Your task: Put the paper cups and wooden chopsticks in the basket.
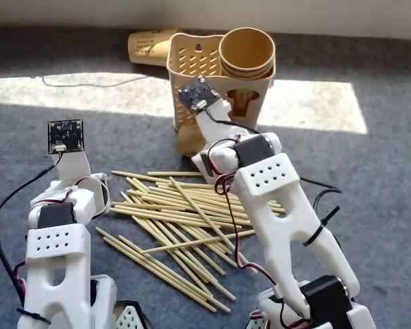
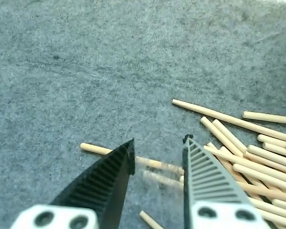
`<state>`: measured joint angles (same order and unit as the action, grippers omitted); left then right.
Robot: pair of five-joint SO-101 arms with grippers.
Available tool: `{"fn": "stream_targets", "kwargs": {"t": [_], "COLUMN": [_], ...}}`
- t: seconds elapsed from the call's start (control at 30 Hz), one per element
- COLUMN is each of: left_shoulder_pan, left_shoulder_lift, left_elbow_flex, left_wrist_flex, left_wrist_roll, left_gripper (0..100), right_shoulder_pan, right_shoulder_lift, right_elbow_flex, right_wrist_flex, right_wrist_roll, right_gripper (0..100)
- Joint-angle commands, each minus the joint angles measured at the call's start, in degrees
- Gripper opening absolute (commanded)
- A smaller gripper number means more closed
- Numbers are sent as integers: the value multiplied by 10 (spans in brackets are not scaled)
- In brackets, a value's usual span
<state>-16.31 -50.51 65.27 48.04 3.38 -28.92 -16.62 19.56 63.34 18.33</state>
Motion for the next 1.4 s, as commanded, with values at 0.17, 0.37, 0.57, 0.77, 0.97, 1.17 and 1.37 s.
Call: {"fn": "stream_targets", "kwargs": {"t": [0.17,0.37,0.57,0.77,0.97,1.17,1.37], "left_shoulder_pan": [-8,-8,-8,-8,-8,-8,-8], "left_shoulder_lift": [-13,-13,-13,-13,-13,-13,-13], "left_elbow_flex": [-3,-3,-3,-3,-3,-3,-3], "left_wrist_flex": [-10,-10,-10,-10,-10,-10,-10], "left_wrist_roll": [-5,-5,-5,-5,-5,-5,-5], "left_gripper": [165,165,165,165,165,165,165], "right_shoulder_pan": [12,28,27,13,-20,-23,-21], "right_shoulder_lift": [-28,-28,-21,58,24,-15,3], "right_elbow_flex": [-17,78,159,153,141,153,161], "right_wrist_flex": [45,-78,-173,-203,-205,-270,-308], "right_wrist_roll": [-112,-111,-112,-114,-111,-110,-77], "right_gripper": [253,234,205,205,156,4,5]}}
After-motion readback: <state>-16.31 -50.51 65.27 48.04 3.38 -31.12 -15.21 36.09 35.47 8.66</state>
